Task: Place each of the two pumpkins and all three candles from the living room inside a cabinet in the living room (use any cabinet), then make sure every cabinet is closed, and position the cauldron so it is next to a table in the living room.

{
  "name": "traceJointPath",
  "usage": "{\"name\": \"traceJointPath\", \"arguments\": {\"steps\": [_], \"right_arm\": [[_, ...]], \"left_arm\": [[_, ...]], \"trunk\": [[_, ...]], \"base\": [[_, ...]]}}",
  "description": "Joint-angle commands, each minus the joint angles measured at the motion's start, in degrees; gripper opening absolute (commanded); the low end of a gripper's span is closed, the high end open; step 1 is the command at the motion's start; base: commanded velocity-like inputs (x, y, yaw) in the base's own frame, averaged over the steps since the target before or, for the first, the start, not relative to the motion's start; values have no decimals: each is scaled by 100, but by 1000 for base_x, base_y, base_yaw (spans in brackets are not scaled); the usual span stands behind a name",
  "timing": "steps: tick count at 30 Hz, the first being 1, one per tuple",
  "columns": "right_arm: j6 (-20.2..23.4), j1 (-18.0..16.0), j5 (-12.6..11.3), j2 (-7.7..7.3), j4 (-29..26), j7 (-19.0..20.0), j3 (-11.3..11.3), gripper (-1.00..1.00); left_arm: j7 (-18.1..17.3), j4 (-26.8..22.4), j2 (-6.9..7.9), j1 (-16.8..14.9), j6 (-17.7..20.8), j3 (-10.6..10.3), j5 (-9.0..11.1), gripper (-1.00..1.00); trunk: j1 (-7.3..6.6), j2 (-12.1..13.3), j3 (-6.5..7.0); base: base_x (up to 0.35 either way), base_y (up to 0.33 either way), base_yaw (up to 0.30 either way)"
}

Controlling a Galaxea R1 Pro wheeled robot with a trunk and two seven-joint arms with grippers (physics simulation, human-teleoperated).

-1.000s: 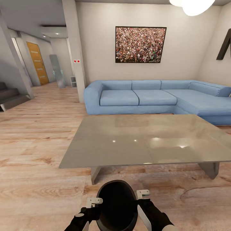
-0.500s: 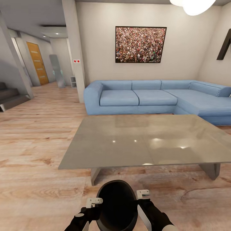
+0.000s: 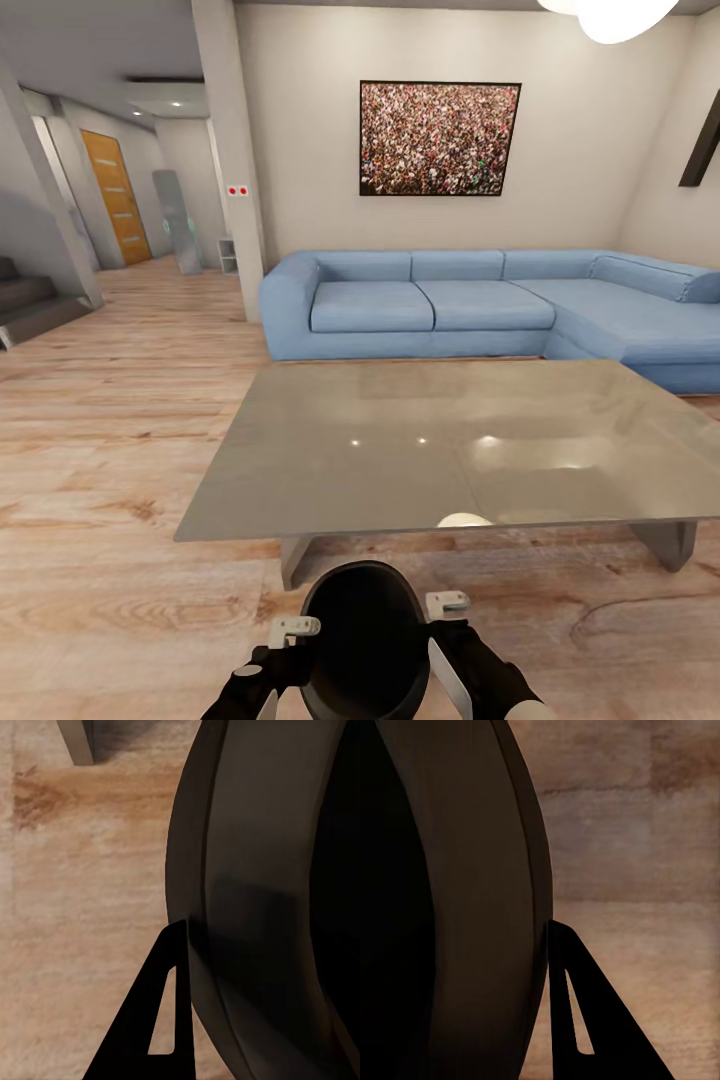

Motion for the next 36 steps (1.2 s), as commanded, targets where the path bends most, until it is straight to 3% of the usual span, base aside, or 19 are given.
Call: {"name": "traceJointPath", "arguments": {"steps": [1, 20, 26, 36], "right_arm": [[22, -2, -140, -5, 4, -52, 43, -100], [22, -2, -138, -5, 4, -52, 43, -100], [22, -2, -140, -5, 4, -52, 43, -100], [22, -2, -140, -5, 4, -52, 44, -100]], "left_arm": [[55, -23, 6, -3, -60, -29, -9, -100], [55, -23, 6, -3, -87, -29, -9, -100], [55, -23, 7, -3, -87, -29, -9, -100], [55, -23, 6, -3, -87, -29, -9, -100]], "trunk": [[-2, -3, -5], [-2, -3, -5], [13, -11, -138], [13, -11, -138]], "base": [[3, 0, 0], [0, 0, 0], [0, 0, 0], [0, 0, 0]]}}
